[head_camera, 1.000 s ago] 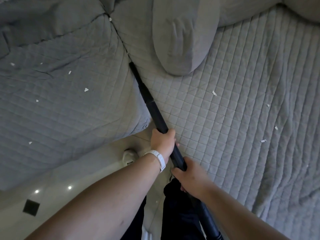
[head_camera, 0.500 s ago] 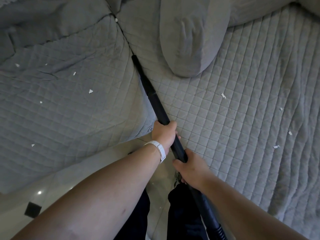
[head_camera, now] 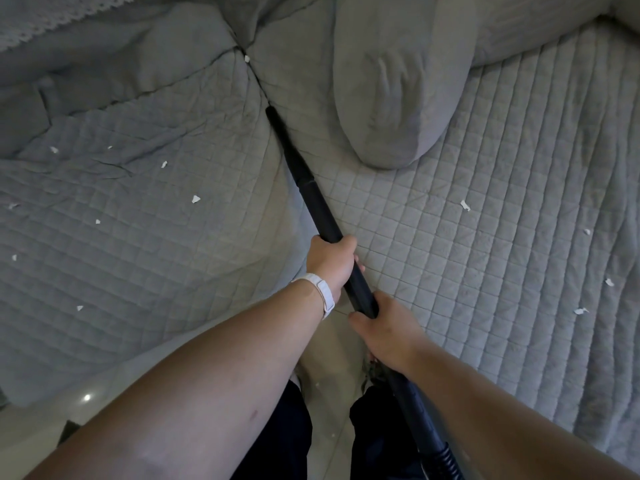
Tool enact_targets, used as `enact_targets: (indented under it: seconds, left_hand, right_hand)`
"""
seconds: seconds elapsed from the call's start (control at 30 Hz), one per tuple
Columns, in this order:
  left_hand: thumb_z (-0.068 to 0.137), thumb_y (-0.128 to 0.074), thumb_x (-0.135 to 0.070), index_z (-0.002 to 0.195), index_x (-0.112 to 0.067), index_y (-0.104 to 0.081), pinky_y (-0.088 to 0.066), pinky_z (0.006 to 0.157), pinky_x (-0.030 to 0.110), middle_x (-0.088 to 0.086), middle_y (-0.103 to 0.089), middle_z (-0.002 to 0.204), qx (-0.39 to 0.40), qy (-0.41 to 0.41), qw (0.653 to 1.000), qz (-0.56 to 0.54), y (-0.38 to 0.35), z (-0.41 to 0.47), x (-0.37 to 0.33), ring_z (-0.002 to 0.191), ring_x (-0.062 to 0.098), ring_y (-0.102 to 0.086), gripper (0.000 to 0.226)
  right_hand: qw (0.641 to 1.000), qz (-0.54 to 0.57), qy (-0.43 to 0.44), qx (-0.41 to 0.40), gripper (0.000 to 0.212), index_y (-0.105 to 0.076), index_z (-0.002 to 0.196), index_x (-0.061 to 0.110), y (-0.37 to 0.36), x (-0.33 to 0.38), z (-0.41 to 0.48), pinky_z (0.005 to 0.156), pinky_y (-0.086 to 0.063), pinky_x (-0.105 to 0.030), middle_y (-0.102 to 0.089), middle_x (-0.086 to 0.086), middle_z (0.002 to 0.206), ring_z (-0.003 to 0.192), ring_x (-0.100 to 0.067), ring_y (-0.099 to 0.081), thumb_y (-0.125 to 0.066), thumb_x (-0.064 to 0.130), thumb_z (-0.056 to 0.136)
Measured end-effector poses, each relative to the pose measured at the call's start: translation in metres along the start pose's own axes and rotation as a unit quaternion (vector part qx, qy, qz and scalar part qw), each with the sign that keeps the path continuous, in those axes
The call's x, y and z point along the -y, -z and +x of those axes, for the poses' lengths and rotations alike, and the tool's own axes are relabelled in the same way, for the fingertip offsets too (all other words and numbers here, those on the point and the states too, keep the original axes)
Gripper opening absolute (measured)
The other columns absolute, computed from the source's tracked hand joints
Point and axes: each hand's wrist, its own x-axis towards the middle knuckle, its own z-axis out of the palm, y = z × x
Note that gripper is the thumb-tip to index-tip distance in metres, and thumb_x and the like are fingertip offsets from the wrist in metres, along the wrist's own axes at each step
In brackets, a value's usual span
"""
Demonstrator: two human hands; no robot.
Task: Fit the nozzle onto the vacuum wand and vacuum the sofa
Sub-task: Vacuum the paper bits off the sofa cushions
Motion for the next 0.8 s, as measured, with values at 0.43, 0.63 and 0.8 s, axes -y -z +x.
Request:
enact_targets:
  seconds: [0.43, 0.63, 0.8]
  left_hand:
    - [0.09, -0.054, -0.015, 0.109, -0.008, -0.049, -0.056, 0.058, 0.033, 0.006, -0.056, 0.065, 0.001, 0.003, 1.0, 0.006, 0.004, 0.026, -0.022, 0.048, 0.019, -0.058, 0.021]
    - [0.088, -0.053, -0.014, 0.103, -0.011, -0.048, -0.055, 0.058, 0.033, 0.005, -0.055, 0.064, -0.003, 0.003, 1.0, 0.0, 0.004, 0.036, -0.03, 0.049, 0.02, -0.058, 0.016]
    - [0.089, -0.054, -0.014, 0.104, -0.009, -0.049, -0.056, 0.059, 0.034, 0.005, -0.055, 0.062, -0.012, -0.004, 1.0, 0.001, 0.005, 0.046, -0.038, 0.051, 0.021, -0.058, 0.016]
  right_hand:
    - [1.0, -0.014, 0.007, 0.005, 0.013, -0.053, 0.093, 0.019, 0.003, 0.022, 0.027, 0.053, -0.048, -0.03, -0.062, -0.005, 0.071, 0.057, -0.019, -0.058, -0.057, 0.031, 0.09]
    - [1.0, -0.011, 0.01, 0.011, 0.011, -0.055, 0.096, 0.021, 0.005, 0.029, 0.036, 0.051, -0.048, -0.029, -0.063, -0.005, 0.069, 0.056, -0.018, -0.059, -0.056, 0.03, 0.09]
    - [1.0, -0.004, 0.013, 0.015, 0.01, -0.055, 0.095, 0.02, 0.007, 0.038, 0.047, 0.05, -0.046, -0.029, -0.063, -0.004, 0.07, 0.057, -0.017, -0.058, -0.057, 0.03, 0.091]
